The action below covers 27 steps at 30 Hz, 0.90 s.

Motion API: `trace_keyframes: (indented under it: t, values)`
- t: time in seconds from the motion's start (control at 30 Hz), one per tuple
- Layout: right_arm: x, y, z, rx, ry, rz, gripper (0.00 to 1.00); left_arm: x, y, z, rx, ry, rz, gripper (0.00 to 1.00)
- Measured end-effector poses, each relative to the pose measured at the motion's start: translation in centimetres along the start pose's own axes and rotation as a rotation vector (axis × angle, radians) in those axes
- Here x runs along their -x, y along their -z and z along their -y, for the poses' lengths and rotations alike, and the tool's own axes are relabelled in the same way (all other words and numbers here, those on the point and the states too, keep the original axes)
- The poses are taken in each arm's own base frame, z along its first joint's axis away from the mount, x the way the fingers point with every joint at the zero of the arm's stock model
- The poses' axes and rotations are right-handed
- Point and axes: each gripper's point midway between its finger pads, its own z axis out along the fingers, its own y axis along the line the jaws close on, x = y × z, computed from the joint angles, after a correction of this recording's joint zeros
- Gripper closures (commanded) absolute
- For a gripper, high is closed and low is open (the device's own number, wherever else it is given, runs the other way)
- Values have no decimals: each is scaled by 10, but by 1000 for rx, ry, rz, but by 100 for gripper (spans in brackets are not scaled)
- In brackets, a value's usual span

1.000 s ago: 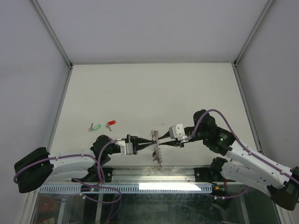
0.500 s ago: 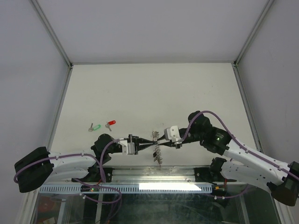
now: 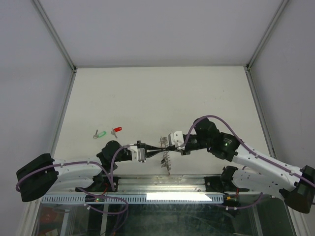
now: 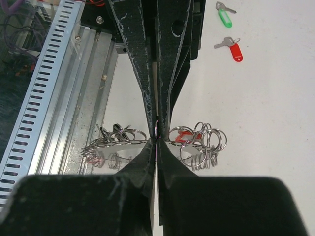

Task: Put the keys on the keyring

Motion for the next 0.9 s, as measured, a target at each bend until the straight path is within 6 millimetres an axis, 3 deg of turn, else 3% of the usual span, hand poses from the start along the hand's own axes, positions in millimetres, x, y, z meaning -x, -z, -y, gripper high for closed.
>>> trace_keyframes:
  t: [0.37,0.67,0.9]
  values:
    - [-30,-7,2,-32,-87,-105,100,-32,-1,-1,30,41,-84,100]
    - [-36,-9,3,-49,-95,-117,100,-37,0,-4,56,56,-88,81]
    - [-37,-9,3,-58,-92,-122,100,-36,0,-6,69,50,-88,77]
